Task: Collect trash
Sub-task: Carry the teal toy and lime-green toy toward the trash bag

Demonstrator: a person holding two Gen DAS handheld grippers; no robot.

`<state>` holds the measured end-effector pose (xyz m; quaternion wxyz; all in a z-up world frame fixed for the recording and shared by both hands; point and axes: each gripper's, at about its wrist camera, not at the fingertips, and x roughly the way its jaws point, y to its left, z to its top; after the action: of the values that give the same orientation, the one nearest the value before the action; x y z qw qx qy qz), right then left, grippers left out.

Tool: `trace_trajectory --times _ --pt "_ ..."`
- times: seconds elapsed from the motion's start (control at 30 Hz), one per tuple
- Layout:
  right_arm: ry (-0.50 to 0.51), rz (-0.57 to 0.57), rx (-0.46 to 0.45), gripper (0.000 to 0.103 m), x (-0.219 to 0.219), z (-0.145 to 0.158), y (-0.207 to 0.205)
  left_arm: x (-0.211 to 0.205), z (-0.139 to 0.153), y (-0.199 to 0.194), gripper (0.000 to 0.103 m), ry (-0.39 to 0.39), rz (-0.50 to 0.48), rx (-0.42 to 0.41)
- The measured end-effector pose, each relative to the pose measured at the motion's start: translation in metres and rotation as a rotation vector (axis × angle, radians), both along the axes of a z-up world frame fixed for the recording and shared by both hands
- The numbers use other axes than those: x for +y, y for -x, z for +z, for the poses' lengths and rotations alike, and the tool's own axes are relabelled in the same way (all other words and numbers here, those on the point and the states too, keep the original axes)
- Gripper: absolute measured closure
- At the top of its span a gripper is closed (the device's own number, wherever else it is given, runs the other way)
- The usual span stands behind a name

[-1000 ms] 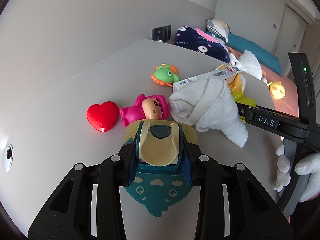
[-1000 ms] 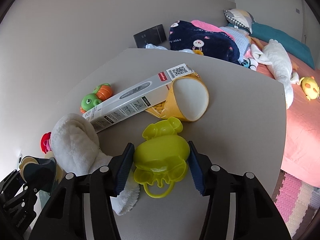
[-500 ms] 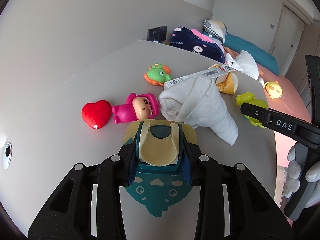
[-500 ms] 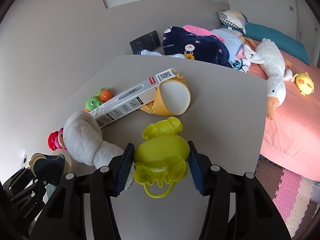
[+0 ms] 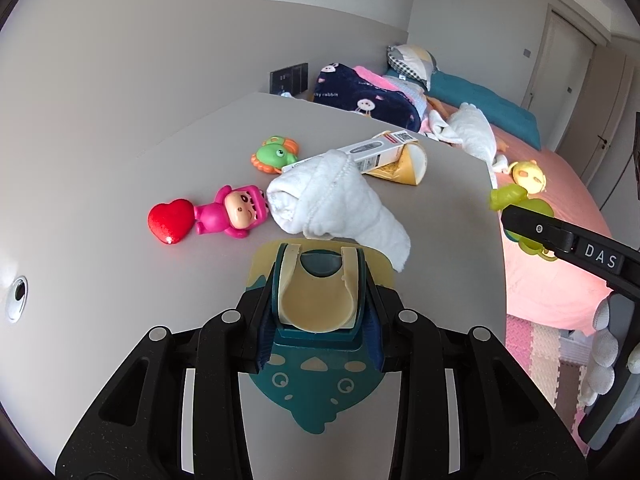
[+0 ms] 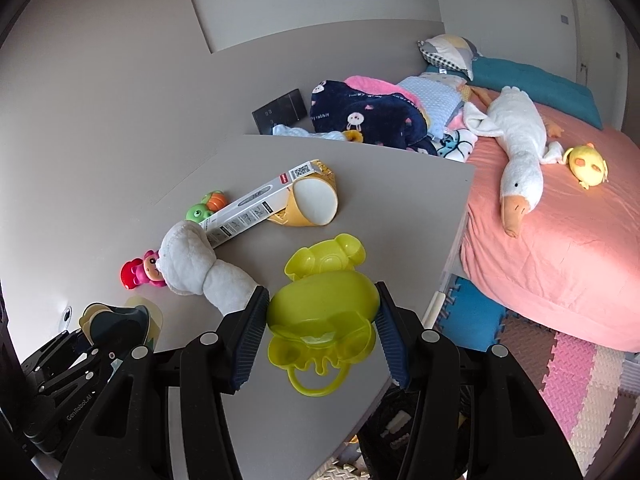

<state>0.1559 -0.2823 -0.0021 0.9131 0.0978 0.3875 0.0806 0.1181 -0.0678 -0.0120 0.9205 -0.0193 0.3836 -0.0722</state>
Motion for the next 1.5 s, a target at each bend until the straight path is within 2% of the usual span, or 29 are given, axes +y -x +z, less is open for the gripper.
trace_trajectory --times 0.53,1.5 --pt "0.003 -0.080 -0.049 0.049 -0.052 0.024 0.059 -0.050 0.011 0.027 0.068 0.012 -0.088 -0.017" --pt "0.030 -0.273 -0.071 0.049 -0.151 0.028 0.128 -0.160 0.015 0.051 0.068 -0.016 -0.314 -0.014"
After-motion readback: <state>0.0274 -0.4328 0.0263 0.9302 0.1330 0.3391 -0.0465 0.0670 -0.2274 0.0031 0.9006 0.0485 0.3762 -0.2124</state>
